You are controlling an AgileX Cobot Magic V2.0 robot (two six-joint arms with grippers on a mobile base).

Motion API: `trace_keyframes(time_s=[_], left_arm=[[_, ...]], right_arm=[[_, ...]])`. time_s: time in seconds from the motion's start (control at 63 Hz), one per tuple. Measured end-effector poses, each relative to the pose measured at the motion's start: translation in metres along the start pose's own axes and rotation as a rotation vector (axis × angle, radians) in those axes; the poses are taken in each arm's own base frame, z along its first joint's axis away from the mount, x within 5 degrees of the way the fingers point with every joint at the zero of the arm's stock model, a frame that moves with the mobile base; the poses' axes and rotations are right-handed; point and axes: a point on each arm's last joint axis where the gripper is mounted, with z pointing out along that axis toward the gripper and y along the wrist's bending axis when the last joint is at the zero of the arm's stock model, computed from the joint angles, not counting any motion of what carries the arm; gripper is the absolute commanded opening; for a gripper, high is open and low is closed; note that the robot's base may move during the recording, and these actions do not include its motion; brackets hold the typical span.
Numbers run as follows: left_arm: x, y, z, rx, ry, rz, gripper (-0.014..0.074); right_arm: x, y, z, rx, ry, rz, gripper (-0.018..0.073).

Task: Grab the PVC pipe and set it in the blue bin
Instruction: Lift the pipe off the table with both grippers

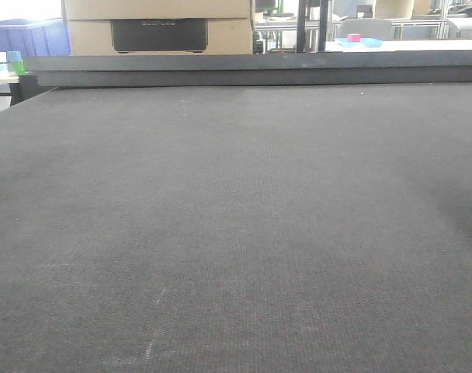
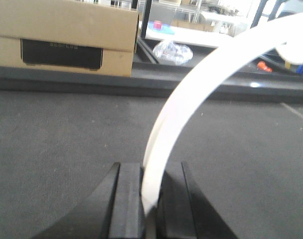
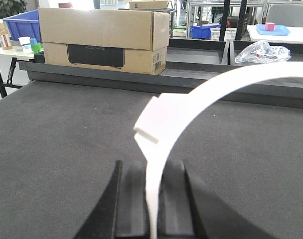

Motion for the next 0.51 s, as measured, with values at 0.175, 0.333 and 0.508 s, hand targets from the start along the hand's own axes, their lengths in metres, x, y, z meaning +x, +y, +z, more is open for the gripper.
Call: trace_keyframes(time_s=[0.175, 0.333, 0.508], left_arm=[[-0.005, -0.001, -0.011, 0.002, -0.034, 0.016, -0.0111], [-0.005, -0.001, -0.012, 0.002, -0.036, 0.020, -0.0111], [-0.005, -0.001, -0.012, 0.001, -0.036, 0.023, -0.0111]], right_arm=[[-0.001, 0.000, 0.000, -0.003, -0.016, -0.003, -0.0168], [-0.008, 0.002, 0.000, -0.025, -0.097, -0.003, -0.0168], [-0.012, 0.003, -0.001, -0.036, -0.136, -0.004, -0.0168]])
